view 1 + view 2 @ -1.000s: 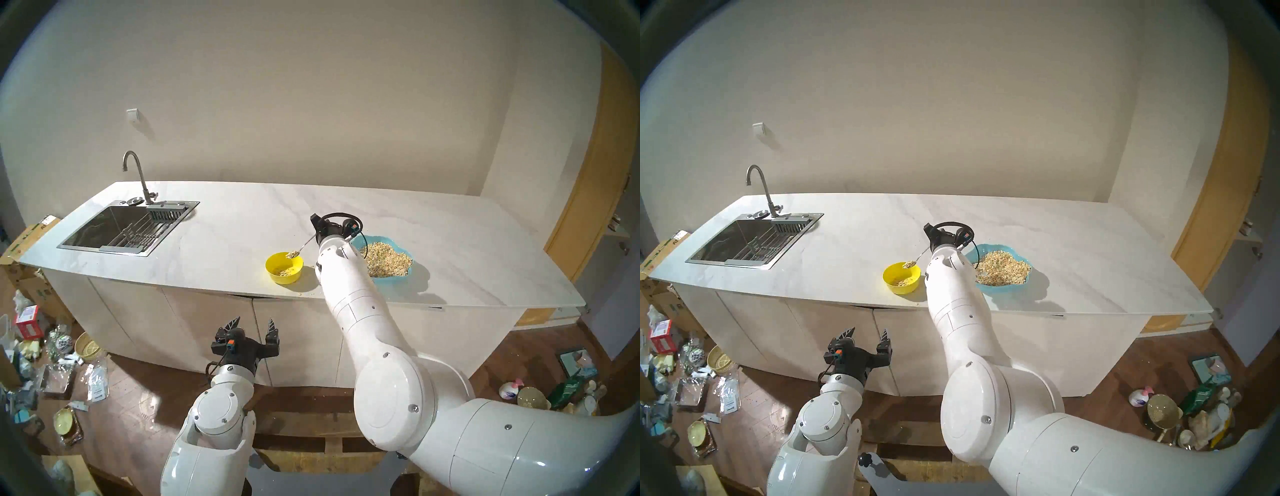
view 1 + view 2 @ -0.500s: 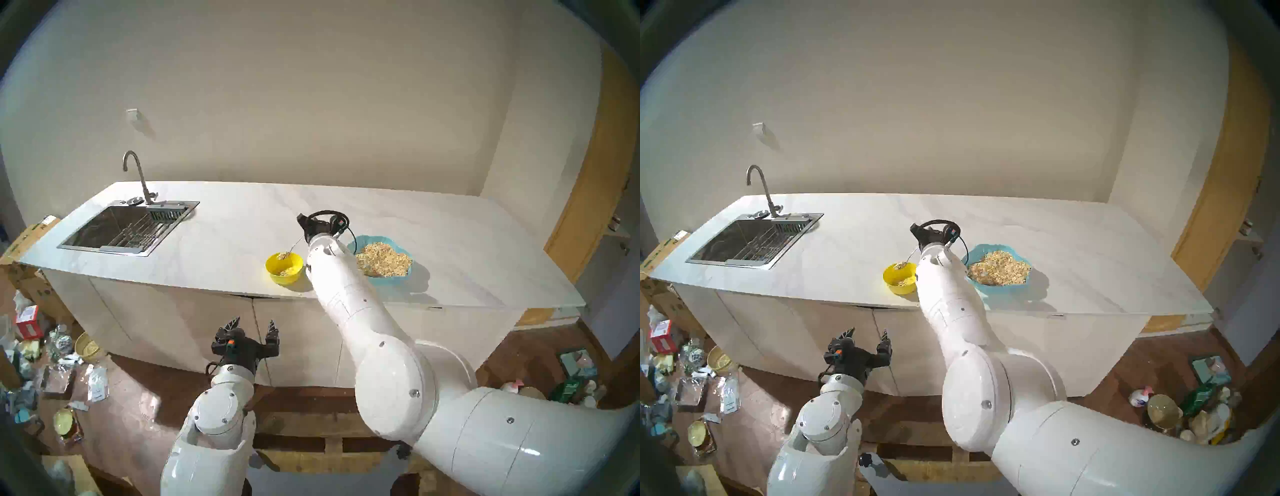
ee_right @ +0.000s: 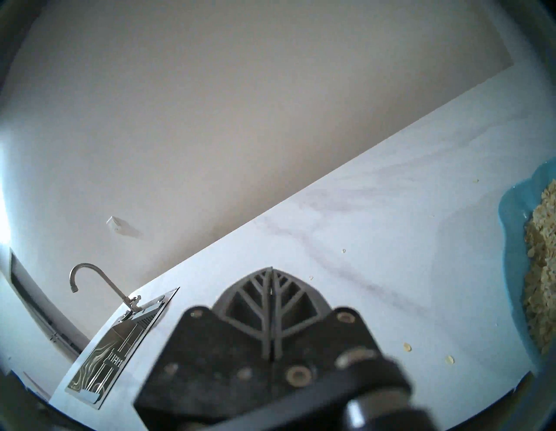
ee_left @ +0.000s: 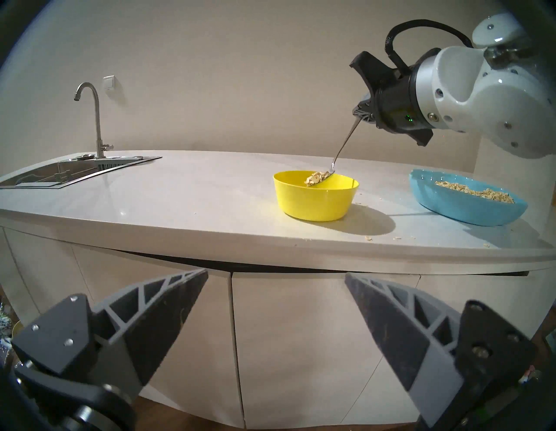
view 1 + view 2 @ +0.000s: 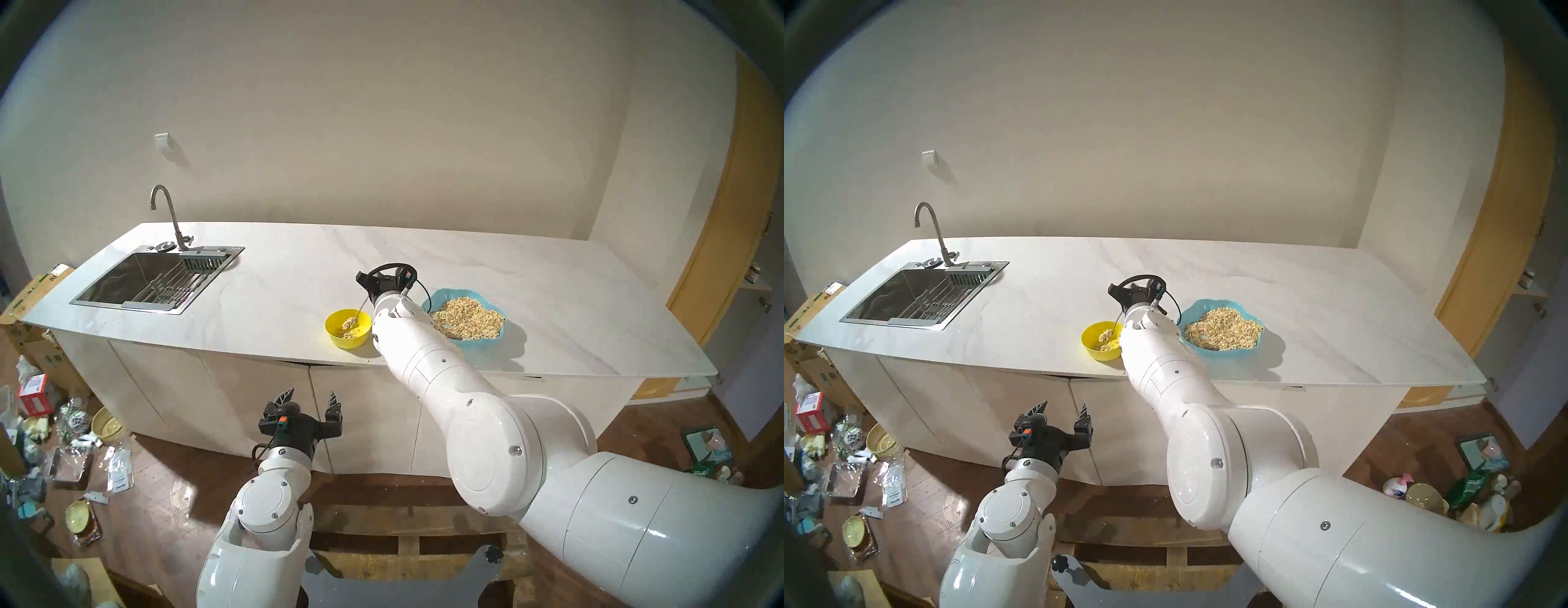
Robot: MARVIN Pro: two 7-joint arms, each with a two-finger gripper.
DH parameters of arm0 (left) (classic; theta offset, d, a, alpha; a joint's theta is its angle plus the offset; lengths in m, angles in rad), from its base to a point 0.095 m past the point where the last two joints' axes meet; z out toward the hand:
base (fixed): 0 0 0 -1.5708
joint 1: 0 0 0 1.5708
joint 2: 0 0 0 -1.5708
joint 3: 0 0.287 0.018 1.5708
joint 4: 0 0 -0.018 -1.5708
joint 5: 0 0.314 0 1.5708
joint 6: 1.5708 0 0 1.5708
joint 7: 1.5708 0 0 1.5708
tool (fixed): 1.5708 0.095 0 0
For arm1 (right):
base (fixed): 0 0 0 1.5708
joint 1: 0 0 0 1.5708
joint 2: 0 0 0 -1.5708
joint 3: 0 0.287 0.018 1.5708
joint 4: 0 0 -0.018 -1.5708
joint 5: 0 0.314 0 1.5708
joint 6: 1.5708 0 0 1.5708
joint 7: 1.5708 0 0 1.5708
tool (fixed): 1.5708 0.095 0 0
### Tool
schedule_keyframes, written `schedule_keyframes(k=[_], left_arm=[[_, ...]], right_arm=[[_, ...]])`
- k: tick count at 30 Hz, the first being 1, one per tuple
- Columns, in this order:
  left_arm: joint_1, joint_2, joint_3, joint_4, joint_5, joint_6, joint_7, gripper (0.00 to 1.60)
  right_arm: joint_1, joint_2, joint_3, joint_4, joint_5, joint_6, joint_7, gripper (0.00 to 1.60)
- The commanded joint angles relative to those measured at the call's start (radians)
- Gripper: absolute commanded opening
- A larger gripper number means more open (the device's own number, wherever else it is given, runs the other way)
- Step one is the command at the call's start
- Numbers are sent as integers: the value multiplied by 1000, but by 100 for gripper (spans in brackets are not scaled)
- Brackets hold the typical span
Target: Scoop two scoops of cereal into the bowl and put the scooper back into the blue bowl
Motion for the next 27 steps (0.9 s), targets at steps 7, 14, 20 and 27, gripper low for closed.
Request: schedule_keyframes(k=[7,14,20,27], left_arm=[[-6,0,2,-25,-2,-6,-3,160],[-6,0,2,-25,-2,-6,-3,160],[-6,0,2,-26,-3,-6,-4,160],[-5,0,2,-27,-3,-6,-4,160]], right_arm=[[69,10,-92,13,-53,-106,34,0],[74,30,-190,33,-122,-172,30,0],[69,36,-288,60,-187,-240,4,0],[74,33,-340,80,-175,-272,-20,0]])
